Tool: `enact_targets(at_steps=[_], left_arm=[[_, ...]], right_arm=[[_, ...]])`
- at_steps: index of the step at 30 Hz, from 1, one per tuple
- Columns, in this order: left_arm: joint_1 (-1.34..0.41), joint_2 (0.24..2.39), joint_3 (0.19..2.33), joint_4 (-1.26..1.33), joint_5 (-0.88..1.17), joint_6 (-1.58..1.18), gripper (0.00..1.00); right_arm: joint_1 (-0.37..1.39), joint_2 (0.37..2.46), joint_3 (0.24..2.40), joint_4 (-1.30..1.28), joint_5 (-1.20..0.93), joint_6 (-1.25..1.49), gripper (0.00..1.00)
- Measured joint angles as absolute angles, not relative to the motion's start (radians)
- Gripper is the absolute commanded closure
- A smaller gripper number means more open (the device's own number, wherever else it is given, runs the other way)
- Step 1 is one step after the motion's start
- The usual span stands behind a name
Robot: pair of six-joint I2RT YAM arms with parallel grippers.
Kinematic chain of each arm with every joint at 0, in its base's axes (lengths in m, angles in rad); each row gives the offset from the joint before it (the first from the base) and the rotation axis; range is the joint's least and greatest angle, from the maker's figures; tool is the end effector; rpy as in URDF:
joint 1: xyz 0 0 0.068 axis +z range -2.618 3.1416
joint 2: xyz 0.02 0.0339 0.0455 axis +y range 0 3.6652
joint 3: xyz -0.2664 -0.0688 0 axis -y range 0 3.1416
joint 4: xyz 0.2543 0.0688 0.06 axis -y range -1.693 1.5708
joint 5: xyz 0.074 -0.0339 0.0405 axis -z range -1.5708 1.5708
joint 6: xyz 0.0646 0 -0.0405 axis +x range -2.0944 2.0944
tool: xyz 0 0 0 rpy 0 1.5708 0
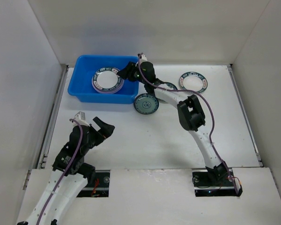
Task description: Place the plates into the plastic bin on the countertop
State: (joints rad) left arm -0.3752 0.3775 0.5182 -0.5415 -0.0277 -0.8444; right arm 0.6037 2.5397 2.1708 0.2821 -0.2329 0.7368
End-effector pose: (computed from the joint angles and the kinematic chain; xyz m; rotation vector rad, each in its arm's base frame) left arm 0.1340 -0.0509 0.2527 -0.4955 1.9921 -0.7553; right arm 0.5141 0.3726 0.2167 -0.0726 1.8007 1.1847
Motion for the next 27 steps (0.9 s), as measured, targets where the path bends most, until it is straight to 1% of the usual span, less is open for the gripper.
enact_targets(at_steps=[4, 6, 8, 11, 15, 18, 22, 24, 27], left_arm=[[-0.387, 0.379, 0.518, -0.542, -0.027, -0.844, 0.00], [-0.391, 0.383, 0.518, -0.542, -0.027, -0.844, 0.00], [-0.393, 0.392, 0.518, -0.542, -0.027, -0.844, 0.00], [-0.394, 0.419, 0.518, -0.541, -0.027, -0.844, 0.00], [-0.403, 0.450, 0.518, -0.535, -0.028, -0.845, 0.00], [-0.406, 0.472, 0.518, -0.523, -0.028, -0.847, 0.00], [-0.410, 0.509, 0.516, -0.501, -0.028, -0.852, 0.00], [-0.412, 0.527, 0.513, -0.490, -0.028, -0.855, 0.00], [-0.413, 0.553, 0.503, -0.471, -0.029, -0.860, 0.00]], right_arm=[[0.605, 2.405, 2.016, 0.287, -0.216, 0.705, 0.33], [0.605, 2.298, 1.912, 0.291, -0.194, 0.691, 0.32], [0.598, 2.166, 1.791, 0.299, -0.160, 0.677, 0.29], [0.566, 1.939, 1.588, 0.316, -0.102, 0.661, 0.29], [0.448, 1.640, 1.309, 0.334, -0.033, 0.657, 0.29], [0.318, 1.473, 1.116, 0.330, 0.019, 0.658, 0.30], [0.156, 1.353, 0.894, 0.285, 0.048, 0.666, 0.32], [0.075, 1.335, 0.815, 0.250, 0.041, 0.677, 0.32], [-0.034, 1.349, 0.754, 0.212, 0.014, 0.706, 0.33]])
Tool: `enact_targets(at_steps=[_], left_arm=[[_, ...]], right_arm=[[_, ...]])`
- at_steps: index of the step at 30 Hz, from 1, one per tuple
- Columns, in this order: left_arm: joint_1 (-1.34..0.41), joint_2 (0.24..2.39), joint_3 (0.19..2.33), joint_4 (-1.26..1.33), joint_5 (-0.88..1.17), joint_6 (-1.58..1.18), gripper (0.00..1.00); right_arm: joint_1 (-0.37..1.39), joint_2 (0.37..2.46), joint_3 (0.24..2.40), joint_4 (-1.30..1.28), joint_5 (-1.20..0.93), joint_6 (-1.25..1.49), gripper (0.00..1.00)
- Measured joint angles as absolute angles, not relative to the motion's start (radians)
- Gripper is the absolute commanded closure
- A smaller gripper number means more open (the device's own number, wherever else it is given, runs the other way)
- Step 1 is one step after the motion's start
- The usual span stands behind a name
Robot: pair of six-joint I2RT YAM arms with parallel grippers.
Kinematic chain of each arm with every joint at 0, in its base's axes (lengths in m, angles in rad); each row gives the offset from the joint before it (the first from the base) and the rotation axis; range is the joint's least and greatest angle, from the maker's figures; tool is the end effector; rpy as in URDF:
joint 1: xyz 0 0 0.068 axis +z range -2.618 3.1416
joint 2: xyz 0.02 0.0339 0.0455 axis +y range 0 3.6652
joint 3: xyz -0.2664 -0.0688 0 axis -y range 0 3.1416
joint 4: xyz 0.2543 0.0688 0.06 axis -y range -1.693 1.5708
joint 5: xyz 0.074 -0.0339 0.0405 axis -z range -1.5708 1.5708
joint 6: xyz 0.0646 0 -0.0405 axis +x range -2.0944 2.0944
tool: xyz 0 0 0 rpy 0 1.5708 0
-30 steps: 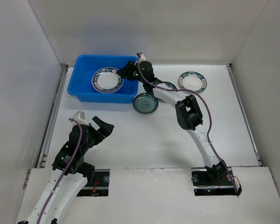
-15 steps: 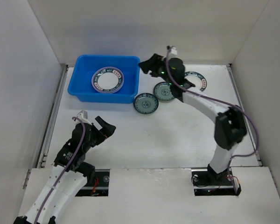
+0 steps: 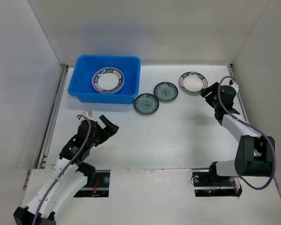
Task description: Place the plates into the plastic bin on the countertop
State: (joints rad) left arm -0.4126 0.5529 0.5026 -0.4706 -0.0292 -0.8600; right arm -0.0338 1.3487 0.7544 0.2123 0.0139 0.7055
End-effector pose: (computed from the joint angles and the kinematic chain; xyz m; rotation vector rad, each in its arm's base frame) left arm 0.1569 -0.0666 0.2316 -0.5012 2.1199 -0.7240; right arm 0.3340 -0.0122 0.2290 0.7230 1.8403 0.4275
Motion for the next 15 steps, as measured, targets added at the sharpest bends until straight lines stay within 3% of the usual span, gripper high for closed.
enact_targets(at_steps=[15], left_arm=[[-0.403, 0.604, 0.499, -0.429, -0.032, -0.881, 0.00]], right_arm=[[-0.164, 1.781, 0.869, 0.262, -0.160, 0.929, 0.37]])
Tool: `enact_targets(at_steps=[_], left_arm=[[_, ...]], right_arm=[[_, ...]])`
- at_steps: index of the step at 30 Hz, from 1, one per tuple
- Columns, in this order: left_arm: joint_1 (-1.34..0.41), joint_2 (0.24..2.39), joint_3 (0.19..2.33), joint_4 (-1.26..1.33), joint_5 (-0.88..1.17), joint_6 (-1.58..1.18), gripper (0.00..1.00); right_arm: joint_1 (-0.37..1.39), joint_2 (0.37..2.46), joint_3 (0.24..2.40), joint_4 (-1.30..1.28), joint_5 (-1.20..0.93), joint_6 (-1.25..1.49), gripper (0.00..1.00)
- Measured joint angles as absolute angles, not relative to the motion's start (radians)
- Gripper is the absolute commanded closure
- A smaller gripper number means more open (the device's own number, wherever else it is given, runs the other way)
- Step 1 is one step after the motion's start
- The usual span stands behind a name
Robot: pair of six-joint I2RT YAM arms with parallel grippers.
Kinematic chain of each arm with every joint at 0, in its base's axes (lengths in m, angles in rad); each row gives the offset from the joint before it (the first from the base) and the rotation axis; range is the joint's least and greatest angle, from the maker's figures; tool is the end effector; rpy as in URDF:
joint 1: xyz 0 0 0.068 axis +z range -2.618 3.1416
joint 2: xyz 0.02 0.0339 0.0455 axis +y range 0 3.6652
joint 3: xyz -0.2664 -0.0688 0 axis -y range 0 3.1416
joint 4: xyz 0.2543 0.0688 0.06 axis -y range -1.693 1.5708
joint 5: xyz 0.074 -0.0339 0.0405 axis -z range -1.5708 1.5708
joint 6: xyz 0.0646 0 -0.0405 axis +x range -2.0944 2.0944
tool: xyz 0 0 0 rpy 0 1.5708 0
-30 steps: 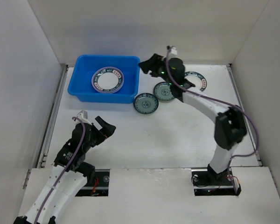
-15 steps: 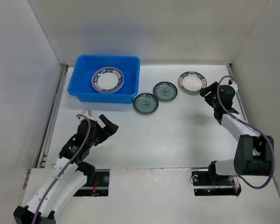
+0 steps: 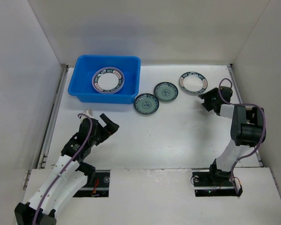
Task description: Place the plates into the plastic bin on the countertop
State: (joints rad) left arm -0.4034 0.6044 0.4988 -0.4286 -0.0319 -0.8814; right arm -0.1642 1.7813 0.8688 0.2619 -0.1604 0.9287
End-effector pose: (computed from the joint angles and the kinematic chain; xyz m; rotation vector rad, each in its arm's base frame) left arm 0.1657 -0.0685 0.2272 -0.5383 2.1252 -0.7210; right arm 0.3848 -0.0533 0.1261 1.1055 1.9921 0.5906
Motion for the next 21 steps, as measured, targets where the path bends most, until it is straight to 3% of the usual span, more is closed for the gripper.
enact_targets(at_steps=[16, 19, 21], left_arm=[[-0.377, 0.599, 0.499, -0.428, -0.058, -0.890, 0.00], [-0.375, 0.598, 0.499, -0.429, -0.062, -0.892, 0.00], [-0.373, 0.594, 0.499, -0.429, -0.065, -0.893, 0.00]], right_arm=[[-0.175, 2.008, 1.119, 0.300, -0.200, 1.008, 0.43], [-0.175, 2.029, 1.140, 0.298, -0.207, 1.020, 0.54], [-0.175, 2.044, 1.155, 0.297, -0.209, 1.022, 0.66]])
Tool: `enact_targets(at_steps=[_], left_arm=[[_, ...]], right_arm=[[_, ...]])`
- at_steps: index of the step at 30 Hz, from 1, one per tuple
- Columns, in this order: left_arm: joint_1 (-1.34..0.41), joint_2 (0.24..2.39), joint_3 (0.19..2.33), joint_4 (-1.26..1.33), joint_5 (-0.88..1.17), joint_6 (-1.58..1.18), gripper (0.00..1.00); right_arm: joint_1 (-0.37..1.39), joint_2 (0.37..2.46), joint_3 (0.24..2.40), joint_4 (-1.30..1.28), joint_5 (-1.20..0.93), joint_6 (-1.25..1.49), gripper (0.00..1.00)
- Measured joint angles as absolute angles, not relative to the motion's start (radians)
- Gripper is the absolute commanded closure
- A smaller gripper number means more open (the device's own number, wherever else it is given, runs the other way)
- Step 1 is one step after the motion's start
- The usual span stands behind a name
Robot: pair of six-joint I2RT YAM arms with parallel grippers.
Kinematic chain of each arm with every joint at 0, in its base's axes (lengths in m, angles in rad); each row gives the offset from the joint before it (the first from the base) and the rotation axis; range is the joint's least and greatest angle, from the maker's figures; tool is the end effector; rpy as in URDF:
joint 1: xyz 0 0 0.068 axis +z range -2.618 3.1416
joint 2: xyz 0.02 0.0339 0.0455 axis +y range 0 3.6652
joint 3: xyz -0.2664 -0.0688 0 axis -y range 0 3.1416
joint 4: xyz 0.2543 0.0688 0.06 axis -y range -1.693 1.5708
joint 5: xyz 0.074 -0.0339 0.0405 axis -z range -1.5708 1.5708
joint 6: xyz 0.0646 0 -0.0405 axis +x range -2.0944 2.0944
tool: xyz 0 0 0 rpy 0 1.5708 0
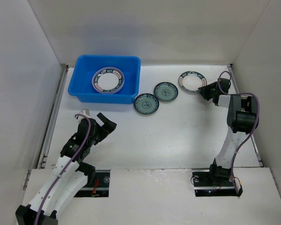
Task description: Place the plates into the plastic bin on the countertop
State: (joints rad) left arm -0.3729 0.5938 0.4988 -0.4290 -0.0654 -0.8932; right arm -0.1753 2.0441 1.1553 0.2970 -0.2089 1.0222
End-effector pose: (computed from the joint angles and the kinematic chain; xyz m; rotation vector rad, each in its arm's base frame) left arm 0.1672 -0.0609 0.2289 -0.5978 2.0867 -0.6837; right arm 0.4574 -0.0674 0.1145 1.1552 1.9144 0.7021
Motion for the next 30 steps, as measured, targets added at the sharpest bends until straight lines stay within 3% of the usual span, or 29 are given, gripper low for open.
enact_targets(at_steps=[5, 8, 18, 30], left_arm=[[-0.371, 0.580, 0.499, -0.430, -0.071, -0.896, 0.00], [-0.371, 0.579, 0.499, -0.430, -0.073, -0.896, 0.00], [-0.371, 0.571, 0.499, -0.430, -0.076, -0.896, 0.00], [-0.371, 0.546, 0.499, -0.431, -0.075, -0.895, 0.00]], right_arm=[[-0.176, 2.083, 1.172, 0.300, -0.224, 1.034, 0.90], [-0.176, 2.080, 1.176, 0.321, -0.245, 1.048, 0.94], [-0.137, 1.901, 1.194, 0.252, -0.244, 1.004, 0.97], [0.158, 1.770, 1.535, 0.116, -0.259, 0.911, 0.96]])
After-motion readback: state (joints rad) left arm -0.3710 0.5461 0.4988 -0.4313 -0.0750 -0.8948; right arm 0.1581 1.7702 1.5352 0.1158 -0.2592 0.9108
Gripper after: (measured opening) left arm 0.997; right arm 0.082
